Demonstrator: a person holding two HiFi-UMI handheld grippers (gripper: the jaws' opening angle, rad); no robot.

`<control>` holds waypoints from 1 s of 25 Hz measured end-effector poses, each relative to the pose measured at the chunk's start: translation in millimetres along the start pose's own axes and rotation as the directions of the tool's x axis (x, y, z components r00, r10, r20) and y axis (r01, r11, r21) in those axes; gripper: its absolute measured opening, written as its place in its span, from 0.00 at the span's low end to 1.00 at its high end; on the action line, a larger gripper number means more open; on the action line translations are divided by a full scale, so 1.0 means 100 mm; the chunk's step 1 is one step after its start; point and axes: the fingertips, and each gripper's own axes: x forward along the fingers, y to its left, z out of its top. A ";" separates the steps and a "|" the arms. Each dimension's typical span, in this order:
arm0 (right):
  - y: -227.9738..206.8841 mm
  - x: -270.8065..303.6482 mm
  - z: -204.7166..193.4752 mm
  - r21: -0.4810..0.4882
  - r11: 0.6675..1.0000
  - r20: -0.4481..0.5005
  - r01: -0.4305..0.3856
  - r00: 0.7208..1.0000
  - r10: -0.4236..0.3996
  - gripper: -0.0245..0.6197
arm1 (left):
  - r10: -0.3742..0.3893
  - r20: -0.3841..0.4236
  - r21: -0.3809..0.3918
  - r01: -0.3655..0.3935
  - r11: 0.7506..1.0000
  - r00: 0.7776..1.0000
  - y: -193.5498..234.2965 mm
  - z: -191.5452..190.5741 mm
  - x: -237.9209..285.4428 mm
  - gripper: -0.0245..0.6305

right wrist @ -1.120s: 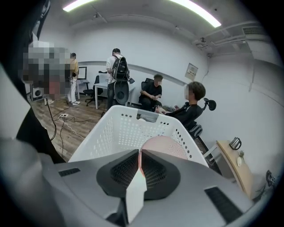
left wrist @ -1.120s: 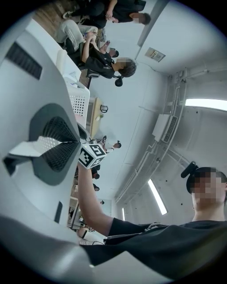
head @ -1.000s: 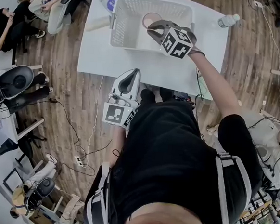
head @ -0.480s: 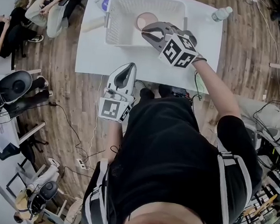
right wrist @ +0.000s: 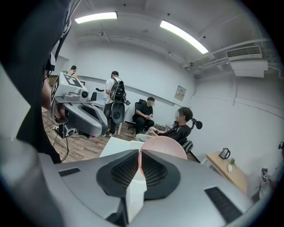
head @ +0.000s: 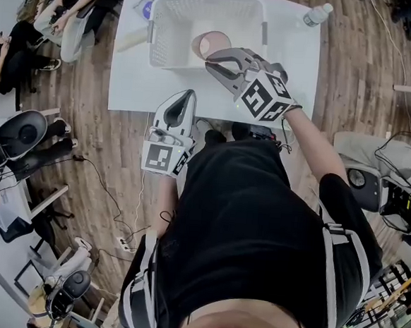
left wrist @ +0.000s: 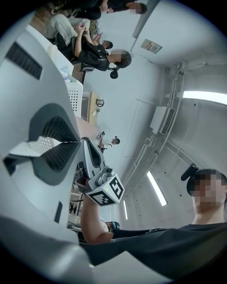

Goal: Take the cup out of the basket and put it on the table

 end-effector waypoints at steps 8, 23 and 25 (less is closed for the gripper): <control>0.24 -0.19 0.09 0.116 0.993 0.074 0.037 0.996 -0.046 0.09 | -0.005 0.002 0.003 0.005 1.000 1.000 0.03 0.05 -0.06 0.07; 0.32 -0.39 -0.07 0.291 0.955 0.166 0.055 0.980 -0.108 0.09 | 0.009 -0.005 -0.005 -0.009 1.000 1.000 0.00 -0.01 0.02 0.07; 0.32 -0.39 -0.06 0.298 0.953 0.174 0.050 0.979 -0.106 0.09 | 0.011 -0.007 -0.006 -0.011 1.000 1.000 0.00 -0.01 0.02 0.07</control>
